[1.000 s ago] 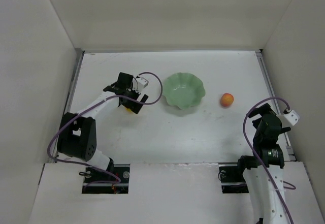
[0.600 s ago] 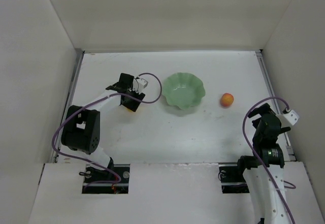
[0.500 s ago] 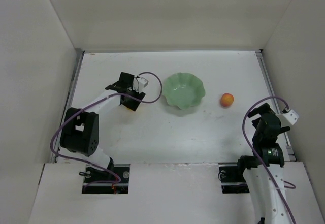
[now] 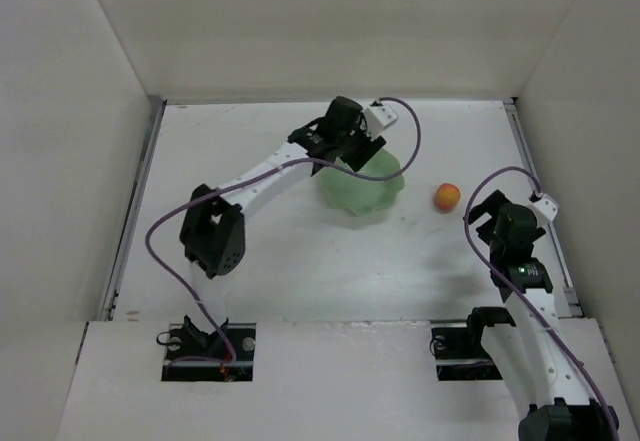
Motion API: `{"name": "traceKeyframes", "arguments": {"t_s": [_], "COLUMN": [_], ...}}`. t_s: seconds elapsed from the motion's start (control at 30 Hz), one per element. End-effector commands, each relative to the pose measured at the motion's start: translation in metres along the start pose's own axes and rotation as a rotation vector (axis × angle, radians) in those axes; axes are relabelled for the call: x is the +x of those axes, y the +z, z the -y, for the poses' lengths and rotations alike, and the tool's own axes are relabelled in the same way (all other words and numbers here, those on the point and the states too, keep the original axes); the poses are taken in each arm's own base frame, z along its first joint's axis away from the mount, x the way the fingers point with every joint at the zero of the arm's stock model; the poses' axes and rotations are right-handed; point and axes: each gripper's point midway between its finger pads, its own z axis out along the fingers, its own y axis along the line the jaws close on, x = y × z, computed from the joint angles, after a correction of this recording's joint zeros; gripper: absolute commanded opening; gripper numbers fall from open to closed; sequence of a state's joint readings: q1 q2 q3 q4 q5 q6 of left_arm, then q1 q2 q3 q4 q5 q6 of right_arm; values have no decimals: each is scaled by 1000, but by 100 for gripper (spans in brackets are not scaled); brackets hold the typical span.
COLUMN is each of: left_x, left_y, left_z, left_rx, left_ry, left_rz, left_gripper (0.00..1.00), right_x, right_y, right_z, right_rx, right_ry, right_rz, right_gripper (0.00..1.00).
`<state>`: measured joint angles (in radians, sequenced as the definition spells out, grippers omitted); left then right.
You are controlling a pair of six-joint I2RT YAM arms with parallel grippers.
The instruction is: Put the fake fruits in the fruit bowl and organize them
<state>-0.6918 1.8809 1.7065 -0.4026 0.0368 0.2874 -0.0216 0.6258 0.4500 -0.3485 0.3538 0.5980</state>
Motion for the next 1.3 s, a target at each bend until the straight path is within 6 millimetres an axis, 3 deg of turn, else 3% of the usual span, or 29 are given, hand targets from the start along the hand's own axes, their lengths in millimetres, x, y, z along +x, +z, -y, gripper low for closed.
{"name": "traceKeyframes", "arguments": {"t_s": [0.0, 0.13, 0.23, 0.33, 0.43, 0.53, 0.67, 0.77, 0.9, 1.0, 1.17, 1.27], "left_x": [25, 24, 22, 14, -4, -28, -41, -12, 64, 118, 171, 190], "left_y": [42, 64, 64, 53, 30, -8, -67, -93, -121, -147, -192, -210], "left_z": [19, 31, 41, 45, 41, 28, -11, -61, -131, -166, -193, -192], "left_rx": [60, 82, 98, 109, 102, 70, -9, -109, -265, -364, -495, -533], "left_ry": [-22, -12, -1, -14, -31, -51, -82, -132, -273, -379, -502, -545], "left_rz": [-82, -91, -82, -58, -11, 59, 134, 95, -22, -89, -103, -101], "left_gripper": [28, 34, 56, 96, 100, 100, 100, 100, 100, 100, 100, 100], "right_x": [-35, -30, -22, -19, -22, -25, -16, 0, 19, 30, 38, 39], "right_y": [-9, -7, -1, 8, 17, 30, 49, 64, 88, 105, 127, 132], "right_z": [-26, -29, -43, -53, -62, -74, -93, -105, -108, -101, -97, -99], "right_rx": [-102, -128, -185, -203, -210, -214, -235, -244, -184, -105, -37, -34], "right_ry": [75, 86, 79, 85, 86, 80, 60, 47, 37, 53, 19, 9], "right_rz": [101, 73, 25, -2, -10, -20, -61, -107, -167, -198, -219, -225], "right_gripper": [100, 100, 100, 100, 100, 100, 100, 100, 100, 100, 100, 83]}}
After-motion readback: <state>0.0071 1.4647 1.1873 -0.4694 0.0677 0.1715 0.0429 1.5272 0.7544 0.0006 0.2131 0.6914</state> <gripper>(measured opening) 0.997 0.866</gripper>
